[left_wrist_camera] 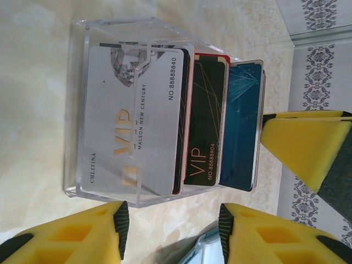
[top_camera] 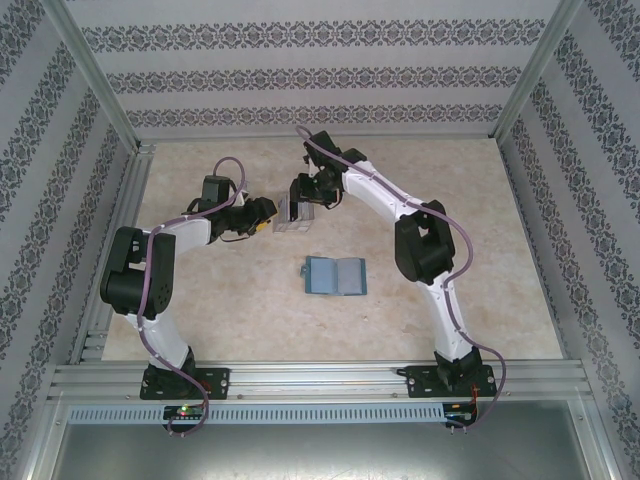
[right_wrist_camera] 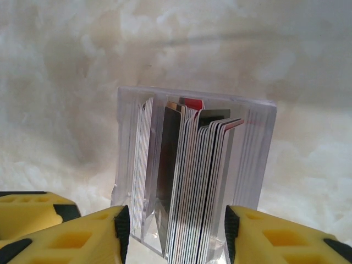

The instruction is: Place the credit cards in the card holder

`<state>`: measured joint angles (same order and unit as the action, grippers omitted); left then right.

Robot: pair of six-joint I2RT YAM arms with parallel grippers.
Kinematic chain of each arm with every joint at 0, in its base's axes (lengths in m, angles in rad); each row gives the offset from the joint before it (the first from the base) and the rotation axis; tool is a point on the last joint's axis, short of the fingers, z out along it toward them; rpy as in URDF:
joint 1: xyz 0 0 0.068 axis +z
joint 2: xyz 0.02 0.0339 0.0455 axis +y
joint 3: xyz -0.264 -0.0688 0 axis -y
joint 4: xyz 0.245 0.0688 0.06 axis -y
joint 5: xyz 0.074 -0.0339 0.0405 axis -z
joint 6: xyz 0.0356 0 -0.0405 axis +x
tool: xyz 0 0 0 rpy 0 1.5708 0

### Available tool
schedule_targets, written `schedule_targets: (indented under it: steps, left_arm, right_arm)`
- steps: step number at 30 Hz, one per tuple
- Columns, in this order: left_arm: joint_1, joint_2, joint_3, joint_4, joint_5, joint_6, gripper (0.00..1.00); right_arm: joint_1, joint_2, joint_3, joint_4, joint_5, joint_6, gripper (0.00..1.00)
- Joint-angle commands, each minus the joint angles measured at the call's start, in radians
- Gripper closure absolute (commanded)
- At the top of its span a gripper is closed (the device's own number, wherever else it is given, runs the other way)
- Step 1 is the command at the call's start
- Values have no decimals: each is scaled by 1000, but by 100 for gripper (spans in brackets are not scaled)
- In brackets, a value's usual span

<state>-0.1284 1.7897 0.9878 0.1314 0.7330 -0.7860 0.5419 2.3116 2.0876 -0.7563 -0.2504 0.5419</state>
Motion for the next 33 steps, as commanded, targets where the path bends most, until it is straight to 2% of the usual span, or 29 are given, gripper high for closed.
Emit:
schedule_targets:
  steps: [1, 10, 22, 33]
  left_arm:
    - [14, 0, 0, -10, 16, 34, 51]
    - [13, -4, -6, -9, 18, 33, 51]
    - [13, -13, -25, 8, 20, 19, 51]
    - [12, -21, -32, 14, 21, 10, 51]
  right_arm:
    - [15, 32, 75, -107, 54, -31, 49]
    - [24, 107, 178, -195, 50, -29, 47]
    - [47, 150, 242, -204, 46, -30, 46]
    - [56, 86, 170, -154, 51, -34, 47]
